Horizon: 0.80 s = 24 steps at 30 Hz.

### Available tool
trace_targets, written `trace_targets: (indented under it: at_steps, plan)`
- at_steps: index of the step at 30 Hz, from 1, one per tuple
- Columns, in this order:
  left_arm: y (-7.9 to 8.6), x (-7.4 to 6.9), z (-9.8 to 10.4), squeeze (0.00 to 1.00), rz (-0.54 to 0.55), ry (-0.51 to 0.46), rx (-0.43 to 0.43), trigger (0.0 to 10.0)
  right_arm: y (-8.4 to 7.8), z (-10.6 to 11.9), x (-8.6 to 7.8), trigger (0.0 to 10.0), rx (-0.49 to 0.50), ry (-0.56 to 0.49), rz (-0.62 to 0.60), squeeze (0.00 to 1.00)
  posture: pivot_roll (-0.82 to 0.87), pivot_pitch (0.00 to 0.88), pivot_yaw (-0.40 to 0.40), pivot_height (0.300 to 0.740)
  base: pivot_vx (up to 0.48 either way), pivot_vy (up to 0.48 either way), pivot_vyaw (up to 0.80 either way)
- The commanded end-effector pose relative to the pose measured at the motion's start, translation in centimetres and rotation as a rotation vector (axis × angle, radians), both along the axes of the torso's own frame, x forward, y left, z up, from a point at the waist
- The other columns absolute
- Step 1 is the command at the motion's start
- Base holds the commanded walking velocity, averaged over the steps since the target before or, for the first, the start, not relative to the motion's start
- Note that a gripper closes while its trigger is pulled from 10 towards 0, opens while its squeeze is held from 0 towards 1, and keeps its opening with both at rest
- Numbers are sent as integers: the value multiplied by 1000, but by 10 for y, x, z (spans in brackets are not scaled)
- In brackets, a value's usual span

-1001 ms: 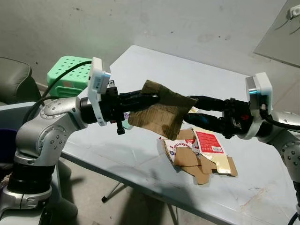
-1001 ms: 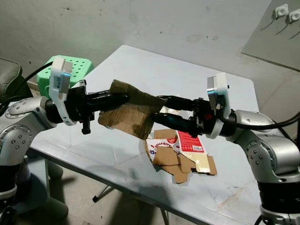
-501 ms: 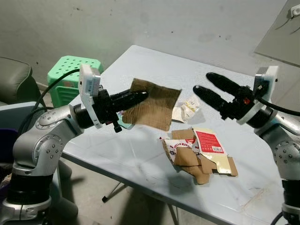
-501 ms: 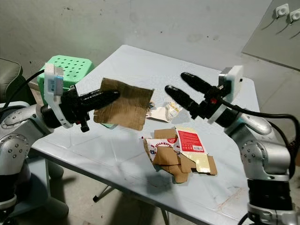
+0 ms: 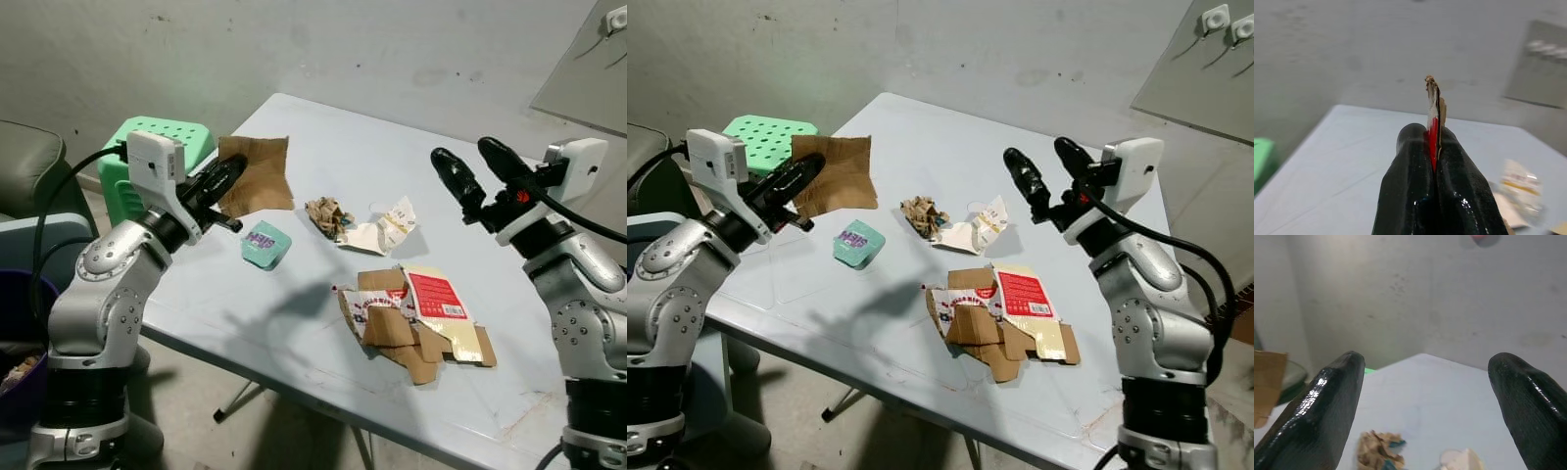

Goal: Picking trash to rubbish bin

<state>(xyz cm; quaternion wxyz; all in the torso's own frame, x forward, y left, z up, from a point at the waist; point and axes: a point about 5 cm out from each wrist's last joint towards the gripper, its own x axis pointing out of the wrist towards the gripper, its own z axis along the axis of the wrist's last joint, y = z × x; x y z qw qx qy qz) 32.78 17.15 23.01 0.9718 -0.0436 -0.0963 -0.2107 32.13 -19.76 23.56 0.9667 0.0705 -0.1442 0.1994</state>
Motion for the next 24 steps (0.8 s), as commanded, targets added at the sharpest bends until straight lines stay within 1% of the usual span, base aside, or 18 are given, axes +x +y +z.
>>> trace_targets:
  at_steps: [1,2,4,6,8,9,11,14,16,19,21,24]
  plan:
    - [1,1,-2,0,49,-4,-13,10000,0,3,-3,10000,-28,-35,-30,0,56,64,-96,740,0,0,0]
    - [2,4,-3,0,113,-5,-1,10000,4,-2,-5,10000,-40,-26,-24,0,57,58,-95,740,0,0,0]
    - [4,7,-6,0,170,13,2,10000,7,-6,-6,10000,-60,-24,-21,0,57,55,-93,740,0,0,0]
    - [5,7,-4,0,191,-5,-5,10000,7,-8,-6,10000,-58,-14,-25,0,56,54,-93,740,0,0,0]
    - [8,9,-4,0,252,-24,2,10000,7,-13,-6,10000,-57,1,-40,0,56,50,-92,740,0,0,0]
    - [12,9,-4,0,318,-37,-3,10000,4,-17,-5,10000,-87,9,-86,0,56,50,-91,740,0,0,0]
    - [12,9,-5,0,325,-34,-9,10000,2,-18,-5,10000,-84,14,-104,0,56,45,-90,740,0,0,0]
    - [9,8,-11,0,342,-33,-7,10000,-1,-21,-3,10000,-87,12,-187,0,56,42,-87,740,0,0,0]
    - [7,7,-18,0,368,-25,17,10000,-2,-25,-2,10000,-111,19,-233,0,56,37,-87,740,0,0,0]
    - [6,8,-30,0,387,18,20,10000,-2,-32,-2,10000,-125,33,-262,0,56,34,-88,740,0,0,0]
    - [4,7,-39,0,393,15,58,10000,-3,-42,-3,10000,-132,56,-300,0,56,28,-87,740,0,0,0]
    - [5,5,-43,0,407,15,26,10000,-5,-49,-4,10000,-108,72,-342,0,55,23,-86,740,0,0,0]
